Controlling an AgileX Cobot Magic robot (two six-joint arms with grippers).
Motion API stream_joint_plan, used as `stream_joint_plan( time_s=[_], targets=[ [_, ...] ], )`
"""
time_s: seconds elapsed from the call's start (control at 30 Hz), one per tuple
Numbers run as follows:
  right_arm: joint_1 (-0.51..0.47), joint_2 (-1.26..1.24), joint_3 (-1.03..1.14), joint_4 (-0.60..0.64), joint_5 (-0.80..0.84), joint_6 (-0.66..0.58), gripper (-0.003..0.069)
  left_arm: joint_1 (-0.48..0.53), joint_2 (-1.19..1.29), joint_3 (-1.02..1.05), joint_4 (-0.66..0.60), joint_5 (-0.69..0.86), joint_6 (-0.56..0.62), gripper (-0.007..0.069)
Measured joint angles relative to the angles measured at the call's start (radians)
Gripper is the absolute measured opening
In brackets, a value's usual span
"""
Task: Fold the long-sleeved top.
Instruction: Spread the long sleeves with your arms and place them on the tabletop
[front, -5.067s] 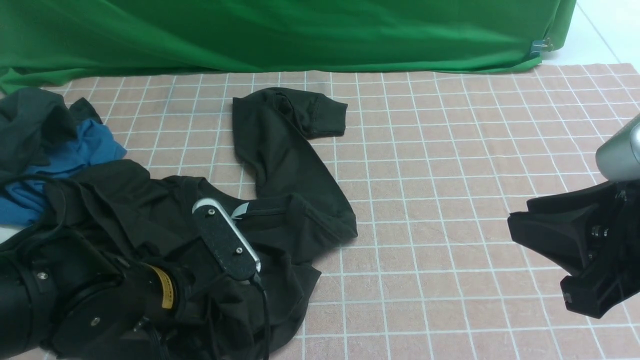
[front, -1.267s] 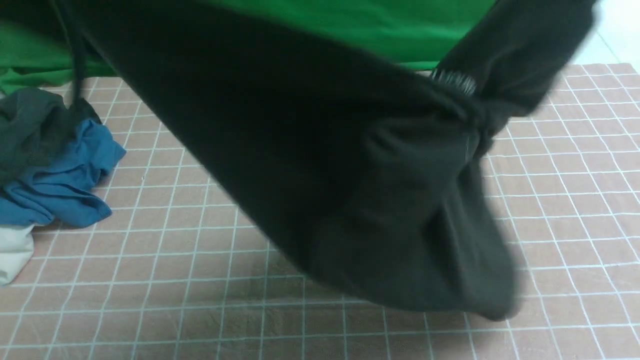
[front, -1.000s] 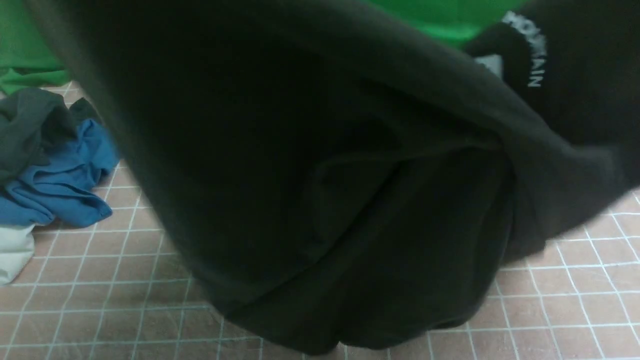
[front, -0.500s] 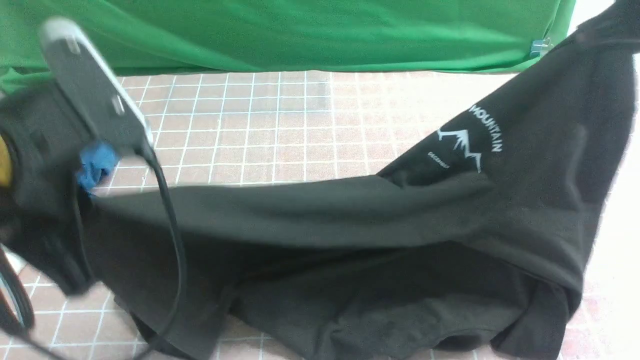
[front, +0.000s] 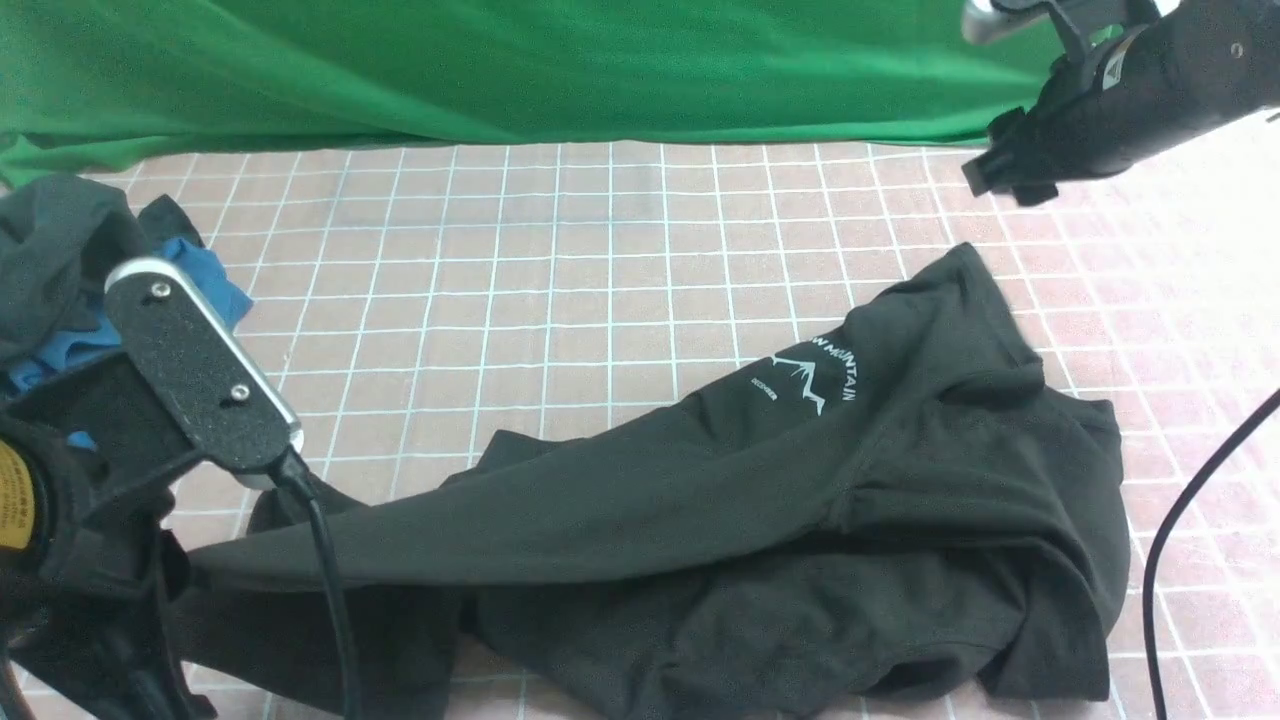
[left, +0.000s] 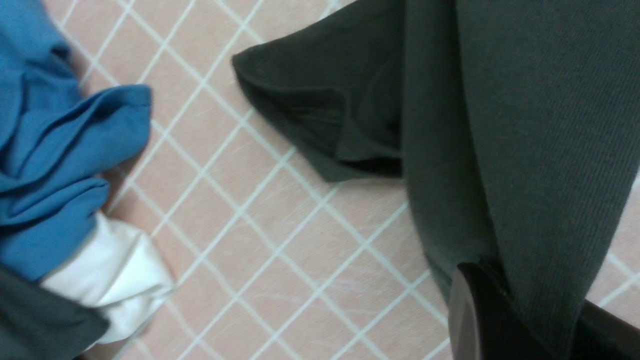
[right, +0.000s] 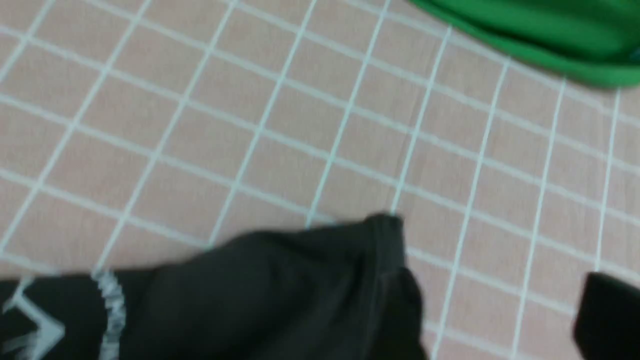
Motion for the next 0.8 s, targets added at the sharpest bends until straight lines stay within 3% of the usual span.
stream_joint_plan(
  time_s=[0.1, 0.3, 0.37, 0.63, 0.8],
  targets=[
    [-0.008, -0.009, 0.0, 0.027, 0.114, -0.033, 0.0522, 0.0, -0.001, 0.001, -0.017, -0.011, 0.0, 0.002],
    [-0.107, 0.05, 0.0, 0.359, 0.256, -0.278, 0.0533, 0.0, -0.001, 0.001, -0.026, -0.035, -0.001, 0.002],
    [-0.13, 0.08, 0.0, 0.412, 0.266, -0.304, 0.0534, 0.0, -0.001, 0.001, -0.026, -0.041, -0.001, 0.002],
    [-0.178, 0.193, 0.0, 0.549, 0.331, -0.213, 0.0535, 0.0, -0.001, 0.001, -0.062, -0.072, -0.002, 0.002],
    [-0.178, 0.245, 0.0, 0.573, 0.329, -0.152, 0.0535, 0.0, -0.001, 0.001, -0.077, -0.083, -0.002, 0.002]
  ],
)
